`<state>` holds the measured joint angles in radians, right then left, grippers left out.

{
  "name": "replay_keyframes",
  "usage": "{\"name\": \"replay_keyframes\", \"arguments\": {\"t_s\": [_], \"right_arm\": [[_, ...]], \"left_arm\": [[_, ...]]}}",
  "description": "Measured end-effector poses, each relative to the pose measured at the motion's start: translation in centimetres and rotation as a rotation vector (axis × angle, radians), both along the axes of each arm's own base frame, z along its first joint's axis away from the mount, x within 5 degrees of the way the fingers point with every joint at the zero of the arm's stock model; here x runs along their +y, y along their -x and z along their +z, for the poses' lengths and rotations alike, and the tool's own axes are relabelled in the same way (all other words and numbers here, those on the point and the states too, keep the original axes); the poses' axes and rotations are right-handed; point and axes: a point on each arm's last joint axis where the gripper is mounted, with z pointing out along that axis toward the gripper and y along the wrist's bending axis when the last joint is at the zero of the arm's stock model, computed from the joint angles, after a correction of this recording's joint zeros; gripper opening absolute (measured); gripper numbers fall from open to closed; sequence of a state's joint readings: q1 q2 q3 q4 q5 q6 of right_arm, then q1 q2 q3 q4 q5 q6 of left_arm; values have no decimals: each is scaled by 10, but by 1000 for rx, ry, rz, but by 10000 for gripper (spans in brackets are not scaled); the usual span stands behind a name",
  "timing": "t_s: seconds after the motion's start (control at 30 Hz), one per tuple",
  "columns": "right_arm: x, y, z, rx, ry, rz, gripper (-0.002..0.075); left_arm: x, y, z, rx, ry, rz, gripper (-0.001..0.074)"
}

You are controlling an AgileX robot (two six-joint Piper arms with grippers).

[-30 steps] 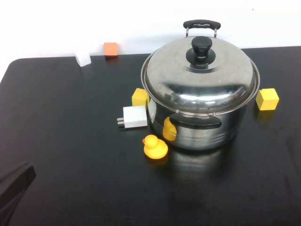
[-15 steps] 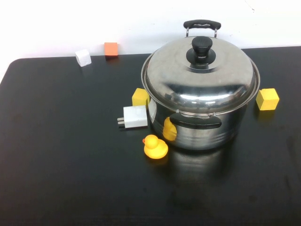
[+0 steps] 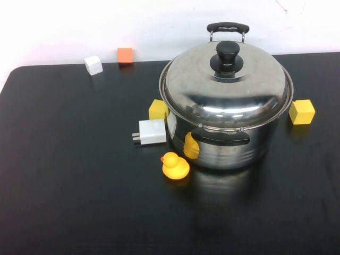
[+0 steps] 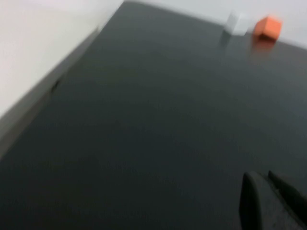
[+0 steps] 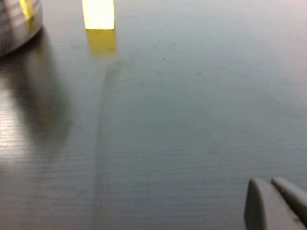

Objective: Cover the pot

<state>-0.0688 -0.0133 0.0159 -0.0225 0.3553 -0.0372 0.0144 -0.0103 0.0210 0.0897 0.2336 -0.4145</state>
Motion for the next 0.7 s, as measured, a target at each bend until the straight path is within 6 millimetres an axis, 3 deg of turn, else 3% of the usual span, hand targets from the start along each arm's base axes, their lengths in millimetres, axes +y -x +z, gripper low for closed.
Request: {"name": "replay_keyframes", "arguments": {"t_s": [0.17, 0.7], "right_arm": [[0, 0, 0, 0, 0, 0, -2], [0, 0, 0, 0, 0, 0, -2]], "left_arm": [[0, 2, -6, 71, 32, 4, 0], [0, 2, -6, 76, 39, 4, -1]]}}
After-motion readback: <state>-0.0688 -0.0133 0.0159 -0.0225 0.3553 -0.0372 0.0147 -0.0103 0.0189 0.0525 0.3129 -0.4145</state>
